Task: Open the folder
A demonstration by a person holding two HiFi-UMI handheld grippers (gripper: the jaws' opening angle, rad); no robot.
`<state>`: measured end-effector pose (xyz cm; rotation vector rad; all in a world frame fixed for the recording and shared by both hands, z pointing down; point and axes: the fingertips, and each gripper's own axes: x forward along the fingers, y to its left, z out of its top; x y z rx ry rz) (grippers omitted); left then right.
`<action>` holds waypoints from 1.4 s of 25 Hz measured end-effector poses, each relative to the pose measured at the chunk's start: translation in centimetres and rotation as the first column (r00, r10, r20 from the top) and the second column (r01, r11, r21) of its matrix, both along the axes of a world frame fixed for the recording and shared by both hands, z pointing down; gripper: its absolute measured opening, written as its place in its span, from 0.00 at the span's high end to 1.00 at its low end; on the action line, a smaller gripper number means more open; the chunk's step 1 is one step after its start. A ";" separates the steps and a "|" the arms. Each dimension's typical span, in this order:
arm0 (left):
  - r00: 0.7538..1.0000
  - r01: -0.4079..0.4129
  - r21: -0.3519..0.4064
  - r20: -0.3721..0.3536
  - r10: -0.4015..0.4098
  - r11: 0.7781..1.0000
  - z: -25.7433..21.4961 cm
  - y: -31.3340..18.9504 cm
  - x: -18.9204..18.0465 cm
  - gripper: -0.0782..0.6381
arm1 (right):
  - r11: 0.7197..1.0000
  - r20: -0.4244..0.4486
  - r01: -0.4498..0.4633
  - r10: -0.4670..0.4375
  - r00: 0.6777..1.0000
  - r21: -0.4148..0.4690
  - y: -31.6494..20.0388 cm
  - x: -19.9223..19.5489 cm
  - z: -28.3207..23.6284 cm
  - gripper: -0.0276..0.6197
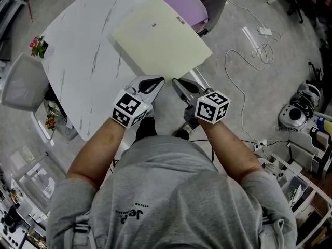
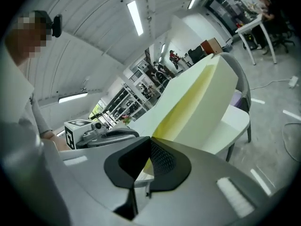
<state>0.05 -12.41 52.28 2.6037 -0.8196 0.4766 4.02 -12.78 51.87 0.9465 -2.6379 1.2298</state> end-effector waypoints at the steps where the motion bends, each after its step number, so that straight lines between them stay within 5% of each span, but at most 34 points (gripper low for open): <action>1: 1.000 0.015 0.010 0.011 -0.015 1.000 -0.1 -0.2 -0.4 0.81 | 1.000 -0.005 0.004 -0.004 1.000 0.010 0.1 -0.1 -0.1 0.95; 5: 0.999 0.040 0.020 0.026 -0.040 0.999 -0.4 -0.3 -1.4 0.81 | 1.000 0.031 -0.015 0.015 0.999 -0.009 0.2 -0.3 -0.5 0.95; 9: 0.991 -0.060 0.085 0.123 0.049 0.995 -0.9 0.9 -0.3 0.80 | 0.988 0.131 -0.085 0.102 0.986 -0.129 -0.1 0.2 -0.2 0.95; 14: 0.935 -0.203 0.173 0.325 0.139 0.964 0.6 3.2 1.8 0.57 | 0.963 0.201 -0.123 0.173 0.964 -0.240 0.3 -0.1 0.3 0.95; 17: 0.895 -0.214 0.271 0.440 0.077 0.939 1.3 2.8 1.9 0.57 | 0.953 0.221 -0.126 0.191 0.956 -0.276 0.6 -0.4 0.4 0.95; 23: 0.856 -0.217 0.352 0.517 0.004 0.910 1.7 2.3 2.0 0.62 | 0.939 0.239 -0.138 0.219 0.946 -0.316 0.8 -0.5 0.6 0.95; 35: 0.779 -0.254 0.384 0.625 -0.048 0.888 2.8 1.7 2.3 0.64 | 0.910 0.246 -0.154 0.262 0.933 -0.386 0.8 -0.7 1.7 0.95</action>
